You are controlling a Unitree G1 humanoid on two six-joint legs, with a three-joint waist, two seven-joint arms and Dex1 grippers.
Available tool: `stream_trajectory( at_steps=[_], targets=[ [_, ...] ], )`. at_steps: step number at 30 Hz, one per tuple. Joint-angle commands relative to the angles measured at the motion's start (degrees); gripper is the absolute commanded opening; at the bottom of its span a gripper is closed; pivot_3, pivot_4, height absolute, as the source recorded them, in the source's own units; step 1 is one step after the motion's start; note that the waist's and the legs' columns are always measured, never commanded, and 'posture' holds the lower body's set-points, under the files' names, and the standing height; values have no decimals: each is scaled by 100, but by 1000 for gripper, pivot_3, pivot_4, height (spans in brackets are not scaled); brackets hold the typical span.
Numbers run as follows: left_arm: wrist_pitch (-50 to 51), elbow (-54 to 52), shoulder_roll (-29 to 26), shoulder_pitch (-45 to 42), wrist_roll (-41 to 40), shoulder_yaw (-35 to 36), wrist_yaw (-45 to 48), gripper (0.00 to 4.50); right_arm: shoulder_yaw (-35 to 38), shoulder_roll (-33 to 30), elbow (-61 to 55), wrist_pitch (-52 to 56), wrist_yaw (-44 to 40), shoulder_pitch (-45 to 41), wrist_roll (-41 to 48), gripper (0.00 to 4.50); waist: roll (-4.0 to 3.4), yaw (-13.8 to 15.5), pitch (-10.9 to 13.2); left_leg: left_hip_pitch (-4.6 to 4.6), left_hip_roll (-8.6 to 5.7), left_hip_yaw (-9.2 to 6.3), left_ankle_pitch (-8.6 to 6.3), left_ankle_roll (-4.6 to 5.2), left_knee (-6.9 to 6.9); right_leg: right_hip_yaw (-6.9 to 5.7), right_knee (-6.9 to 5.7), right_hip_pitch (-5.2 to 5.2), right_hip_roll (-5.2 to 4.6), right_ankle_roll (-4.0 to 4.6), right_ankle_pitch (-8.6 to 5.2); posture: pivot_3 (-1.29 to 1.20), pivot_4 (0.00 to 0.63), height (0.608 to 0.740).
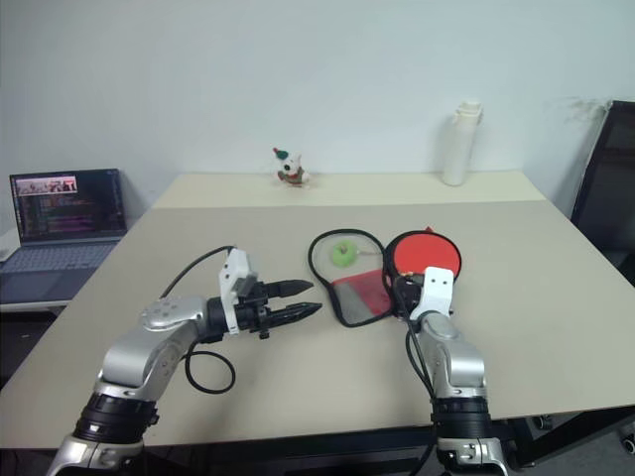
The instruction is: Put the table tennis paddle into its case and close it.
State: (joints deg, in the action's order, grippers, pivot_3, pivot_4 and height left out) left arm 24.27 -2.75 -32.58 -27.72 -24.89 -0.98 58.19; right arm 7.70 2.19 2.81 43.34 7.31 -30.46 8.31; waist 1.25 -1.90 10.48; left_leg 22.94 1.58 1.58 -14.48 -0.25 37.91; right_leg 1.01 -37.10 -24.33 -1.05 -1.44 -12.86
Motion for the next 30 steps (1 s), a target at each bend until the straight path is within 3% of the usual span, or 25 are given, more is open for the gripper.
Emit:
stream_trajectory(
  at_steps=[1,6,11,15,19,30],
  targets=[
    [-144,-118,-42,-6,8,70,7,2584,-101,-54,-395,83,-158,-98,69,4490,0,0,0,0,0,0,0,0,0,0,0,0,0,0,0,0,150,740],
    [-218,14,-15,6,76,130,-126,2584,-72,-412,-1207,382,-618,-26,256,4490,-1,4,0,1,0,0,0,0,0,0,0,-1,0,0,0,0,150,740],
    [-402,605,-10,-182,293,246,-391,2584,500,-1257,-2535,1516,-1844,-6,1629,4490,0,17,0,1,1,-5,0,0,0,-5,1,1,0,-23,-14,0,150,740],
    [-704,1600,-56,-525,717,155,-533,1707,746,-2283,-2963,2196,-2624,66,2367,4500,1,25,0,-1,-2,-7,0,1,3,-9,3,7,-1,-24,-14,0,150,740],
    [-1179,2889,24,-1049,1155,17,-511,163,755,-2890,-3040,2292,-2949,175,2570,4500,3,26,-1,-1,-4,-4,-1,1,2,-10,5,7,0,-25,-15,0,150,740],
    [-2509,6056,807,-2679,1843,-163,-443,45,713,-3705,-3598,2386,-3741,612,3369,4500,14,41,6,11,-9,4,-2,4,2,-13,15,5,-3,-27,-15,0,150,740]
  ],
)
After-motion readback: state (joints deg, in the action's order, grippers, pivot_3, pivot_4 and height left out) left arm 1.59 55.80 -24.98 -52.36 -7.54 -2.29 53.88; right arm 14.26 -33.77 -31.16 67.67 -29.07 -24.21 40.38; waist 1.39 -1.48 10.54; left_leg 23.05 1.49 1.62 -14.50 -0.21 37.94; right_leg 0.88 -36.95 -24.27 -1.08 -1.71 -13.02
